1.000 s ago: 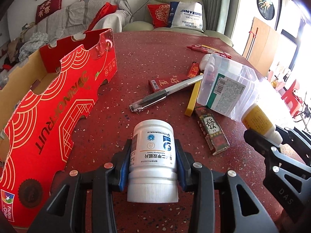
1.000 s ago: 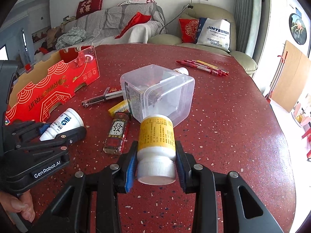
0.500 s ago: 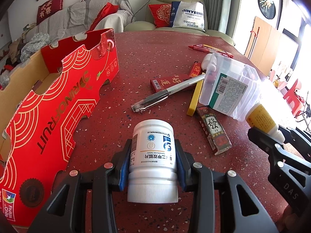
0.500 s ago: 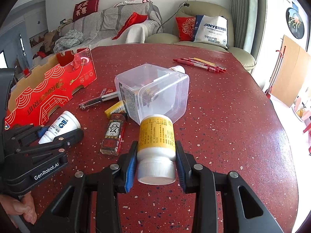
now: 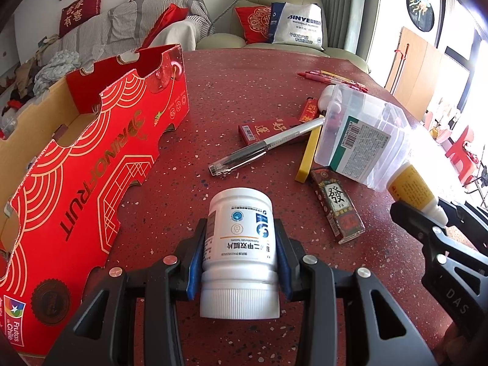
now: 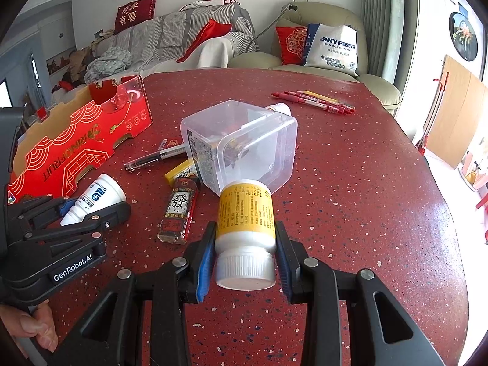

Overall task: Organize rigid objects
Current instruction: 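Carry both bottles toward the red cardboard box with both grippers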

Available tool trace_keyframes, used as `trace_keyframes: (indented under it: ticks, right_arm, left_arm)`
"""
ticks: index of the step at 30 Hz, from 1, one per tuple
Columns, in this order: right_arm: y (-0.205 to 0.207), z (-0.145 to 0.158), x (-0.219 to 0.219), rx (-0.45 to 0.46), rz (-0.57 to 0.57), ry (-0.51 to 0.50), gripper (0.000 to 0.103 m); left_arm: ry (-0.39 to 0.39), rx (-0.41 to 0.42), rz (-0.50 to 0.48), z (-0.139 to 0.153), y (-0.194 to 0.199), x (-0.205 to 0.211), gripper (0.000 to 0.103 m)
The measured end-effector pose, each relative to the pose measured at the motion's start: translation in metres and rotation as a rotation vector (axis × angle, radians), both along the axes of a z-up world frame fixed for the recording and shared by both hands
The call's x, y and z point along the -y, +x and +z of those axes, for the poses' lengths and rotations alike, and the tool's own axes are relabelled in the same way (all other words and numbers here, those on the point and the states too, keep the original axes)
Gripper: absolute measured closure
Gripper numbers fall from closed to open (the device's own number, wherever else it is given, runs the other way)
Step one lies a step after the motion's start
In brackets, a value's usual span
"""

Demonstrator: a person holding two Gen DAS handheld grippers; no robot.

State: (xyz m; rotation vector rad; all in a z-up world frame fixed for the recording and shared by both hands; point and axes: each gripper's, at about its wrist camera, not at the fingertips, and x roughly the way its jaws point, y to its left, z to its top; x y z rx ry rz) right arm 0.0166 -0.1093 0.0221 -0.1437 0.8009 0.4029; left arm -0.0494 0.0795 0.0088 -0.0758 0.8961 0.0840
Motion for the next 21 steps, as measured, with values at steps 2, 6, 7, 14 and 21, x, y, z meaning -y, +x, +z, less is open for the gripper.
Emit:
trace_keyframes:
  ticks: [2, 6, 7, 14, 21]
  right_arm:
    - [-0.0005, 0.0004, -0.0004, 0.003, 0.0, 0.001, 0.066]
    - [-0.0011, 0.0011, -0.0002, 0.009, -0.001, 0.002, 0.066]
    - [-0.0015, 0.0014, -0.0001, 0.011, -0.001, 0.003, 0.066]
    - [-0.0031, 0.0036, 0.0013, 0.027, -0.001, 0.013, 0.066]
    - [-0.0059, 0.0065, 0.0029, 0.046, 0.005, 0.026, 0.066]
  left_arm:
    - [0.001, 0.0, 0.001, 0.0, 0.0, -0.0006, 0.06]
    - [0.004, 0.0, 0.003, 0.0002, -0.0009, -0.0019, 0.06]
    - [0.003, 0.0, 0.005, 0.0002, -0.0012, -0.0027, 0.06]
    - [0.009, -0.001, 0.011, 0.0004, -0.002, -0.0037, 0.06]
    - [0.012, 0.005, 0.019, 0.0016, -0.0031, -0.0047, 0.06]
